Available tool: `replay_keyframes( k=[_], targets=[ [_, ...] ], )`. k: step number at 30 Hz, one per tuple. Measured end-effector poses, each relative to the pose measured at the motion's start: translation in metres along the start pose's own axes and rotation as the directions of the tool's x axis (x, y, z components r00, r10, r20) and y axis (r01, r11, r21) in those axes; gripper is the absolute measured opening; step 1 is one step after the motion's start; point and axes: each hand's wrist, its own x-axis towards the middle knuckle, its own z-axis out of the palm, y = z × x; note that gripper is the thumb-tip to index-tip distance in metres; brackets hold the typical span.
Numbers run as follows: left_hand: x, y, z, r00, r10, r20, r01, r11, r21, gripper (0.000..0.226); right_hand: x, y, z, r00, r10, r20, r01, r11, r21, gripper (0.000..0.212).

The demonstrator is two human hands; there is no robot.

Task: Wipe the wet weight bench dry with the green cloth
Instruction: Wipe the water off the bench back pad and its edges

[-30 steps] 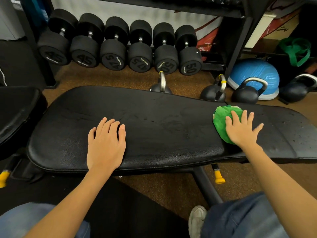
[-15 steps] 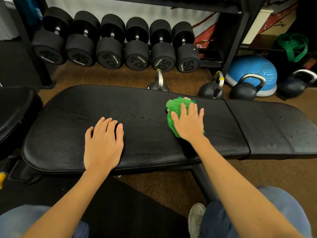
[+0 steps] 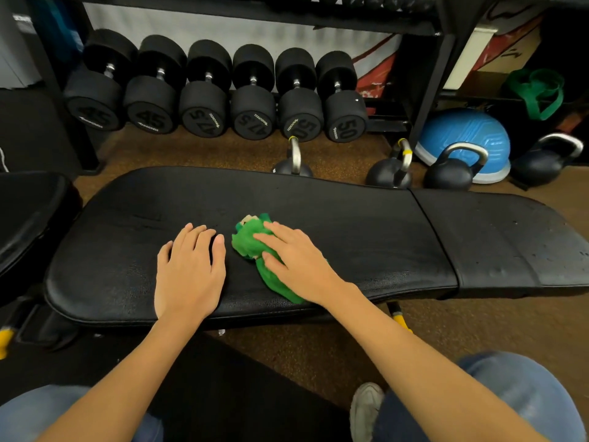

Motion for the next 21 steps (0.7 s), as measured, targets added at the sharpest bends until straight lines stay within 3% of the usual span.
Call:
replay_keyframes(
  k=[3, 5, 8, 13, 16, 21],
  targets=[
    [0.0, 0.0, -0.001, 1.0, -0.001, -0.021, 0.001, 1.0, -0.014, 0.042, -0.022, 0.011, -0.008, 0.999, 0.043, -0.028, -0.042, 0.998, 0.05, 0.037],
    [-0.001, 0.0, -0.001, 0.999, 0.0, -0.036, 0.0, 1.0, -0.015, 0.044, -0.031, 0.03, -0.018, 0.981, 0.128, -0.143, -0.124, 0.992, 0.038, 0.036],
    [0.0, 0.0, 0.0, 0.999, 0.016, -0.052, -0.016, 1.0, 0.007, 0.05, -0.047, 0.074, -0.047, 0.893, 0.362, -0.267, -0.368, 0.929, 0.03, 0.037],
    [0.0, -0.001, 0.001, 0.999, 0.025, -0.047, -0.024, 0.999, 0.036, 0.057, -0.057, 0.117, -0.054, 0.745, 0.604, -0.285, -0.659, 0.733, -0.167, 0.048],
    [0.0, -0.001, 0.001, 0.999, 0.023, -0.049, -0.021, 0.999, 0.043, 0.058, -0.036, 0.102, -0.037, 0.73, 0.62, -0.288, -0.679, 0.704, -0.208, 0.063],
    [0.0, -0.001, 0.002, 0.999, 0.023, -0.047, -0.021, 0.999, 0.04, 0.057, -0.002, 0.048, -0.002, 0.836, 0.482, -0.262, -0.538, 0.814, -0.222, 0.063]
  ],
)
